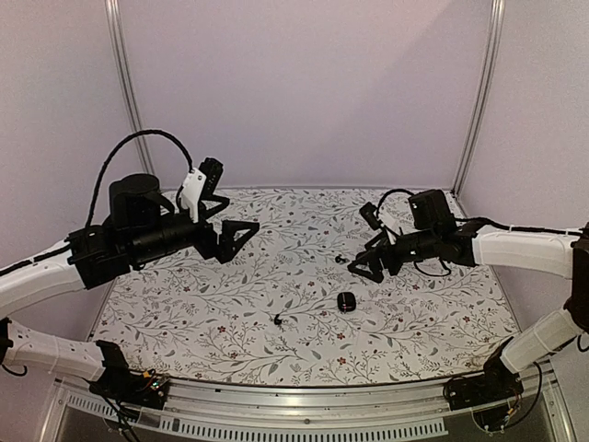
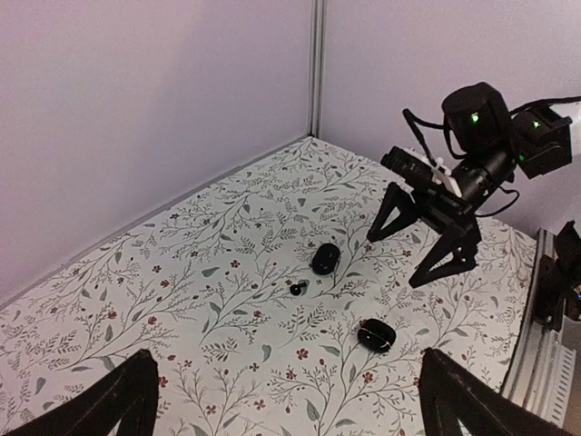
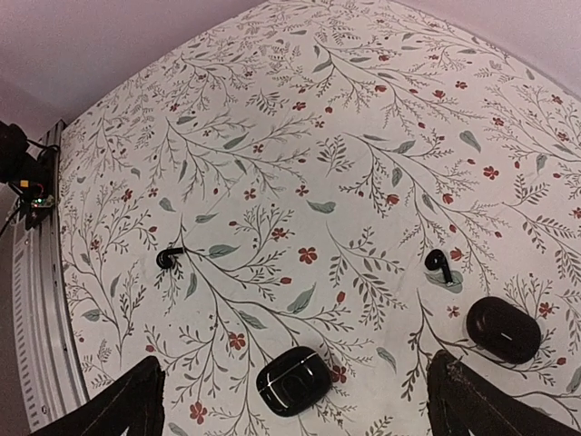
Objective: Insert the wireless bluetooth earbuds into the charging case
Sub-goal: Pick up the charging case from the center of the board.
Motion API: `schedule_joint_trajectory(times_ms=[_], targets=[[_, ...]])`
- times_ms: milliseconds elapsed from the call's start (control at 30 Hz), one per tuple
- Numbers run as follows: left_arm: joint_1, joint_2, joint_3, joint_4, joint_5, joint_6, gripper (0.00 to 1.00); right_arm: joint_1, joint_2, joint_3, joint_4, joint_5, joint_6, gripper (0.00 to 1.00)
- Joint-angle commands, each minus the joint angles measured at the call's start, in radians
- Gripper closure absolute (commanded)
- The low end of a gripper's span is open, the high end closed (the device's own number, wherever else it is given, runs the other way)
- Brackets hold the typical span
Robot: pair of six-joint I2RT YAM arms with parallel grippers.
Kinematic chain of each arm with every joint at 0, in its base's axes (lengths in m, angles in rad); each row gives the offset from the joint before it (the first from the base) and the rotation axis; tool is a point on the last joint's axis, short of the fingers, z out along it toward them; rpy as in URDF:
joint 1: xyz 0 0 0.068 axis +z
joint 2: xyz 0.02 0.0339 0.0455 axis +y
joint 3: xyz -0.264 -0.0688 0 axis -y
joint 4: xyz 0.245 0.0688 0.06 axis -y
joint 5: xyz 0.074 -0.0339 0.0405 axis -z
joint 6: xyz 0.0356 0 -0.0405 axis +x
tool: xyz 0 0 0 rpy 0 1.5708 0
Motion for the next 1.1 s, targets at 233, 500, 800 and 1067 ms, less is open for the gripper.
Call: schedule_joint_trajectory(times_ms=[233,500,800,1067], targets=[[0.016,-0.003,-0.053,0.050,0.117,-0.031,0.00,0.011,0.178,-0.004,-0.081,0.070,-0.197,0.01],[0.015,-0.025,-0.076,0.061,0.150,-0.039,0.00,0.029,0.247,-0.007,-0.085,0.024,-0.241,0.02],[0.016,-0.032,-0.082,0.073,0.162,-0.038,0.00,0.074,0.299,0.006,-0.088,0.070,-0.298,0.03],[0.015,-0.023,-0.079,0.074,0.155,-0.040,0.00,0.123,0.346,0.025,-0.096,0.136,-0.363,0.08]])
